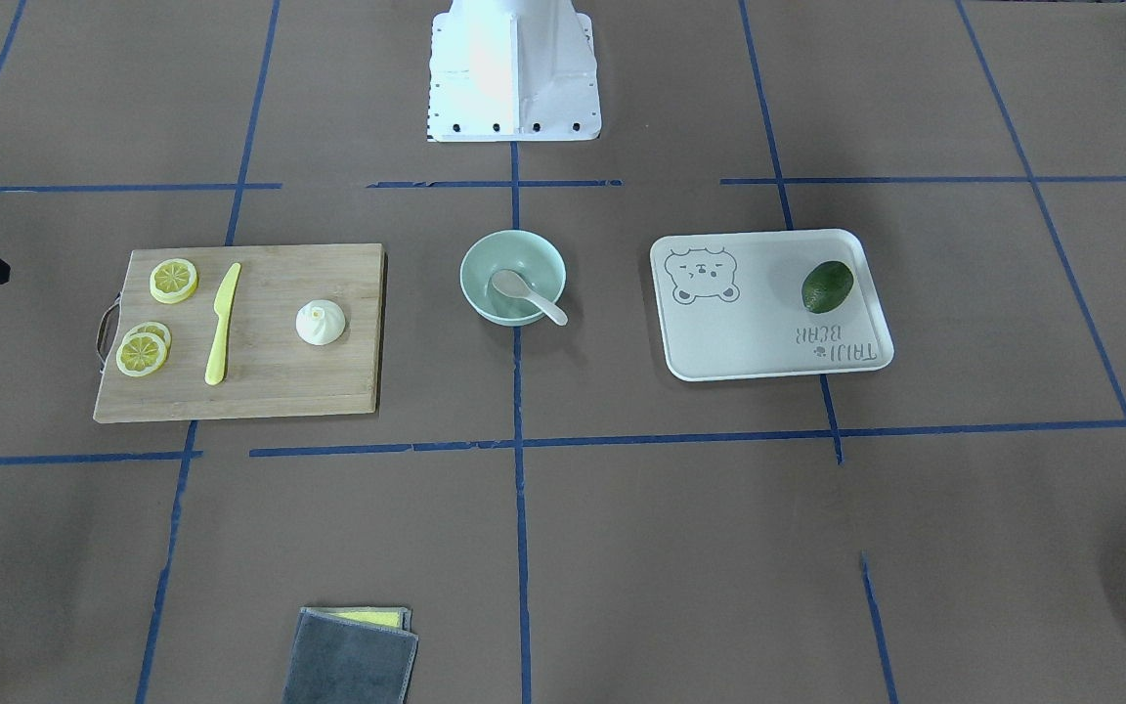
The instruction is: Put spoon and bun in bowl
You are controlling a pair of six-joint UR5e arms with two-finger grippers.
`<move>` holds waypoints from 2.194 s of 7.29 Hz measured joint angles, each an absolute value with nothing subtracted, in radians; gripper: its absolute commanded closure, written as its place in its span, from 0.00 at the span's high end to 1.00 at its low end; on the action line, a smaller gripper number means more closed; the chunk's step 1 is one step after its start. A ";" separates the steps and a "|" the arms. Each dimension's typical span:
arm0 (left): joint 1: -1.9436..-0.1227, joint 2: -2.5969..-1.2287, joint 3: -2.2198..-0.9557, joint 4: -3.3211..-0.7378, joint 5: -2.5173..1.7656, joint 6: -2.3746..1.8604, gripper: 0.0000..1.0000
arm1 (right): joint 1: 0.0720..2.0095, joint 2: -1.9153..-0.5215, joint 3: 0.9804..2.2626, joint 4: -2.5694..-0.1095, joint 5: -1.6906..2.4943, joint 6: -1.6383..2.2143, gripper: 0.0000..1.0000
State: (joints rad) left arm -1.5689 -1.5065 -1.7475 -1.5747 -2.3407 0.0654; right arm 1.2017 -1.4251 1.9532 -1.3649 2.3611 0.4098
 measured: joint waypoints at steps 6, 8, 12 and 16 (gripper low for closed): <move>-1.588 -1.464 -1.727 -1.581 -2.377 0.065 1.00 | 0.621 -1.237 1.903 -1.456 1.830 0.844 0.84; -1.588 -1.463 -1.726 -1.583 -2.378 0.068 1.00 | 0.566 -1.233 1.864 -1.456 1.797 0.861 0.71; -1.588 -1.463 -1.730 -1.583 -2.378 0.068 1.00 | 0.541 -1.232 1.832 -1.457 1.772 0.863 0.00; -1.588 -1.465 -1.736 -1.583 -2.379 0.067 1.00 | 0.535 -1.125 1.833 -1.497 1.770 0.947 0.00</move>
State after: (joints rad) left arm -1.5877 -1.4648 -1.7356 -1.5831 -2.3787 0.0675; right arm 0.5350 -1.1255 1.8334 -1.4965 1.7704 0.9473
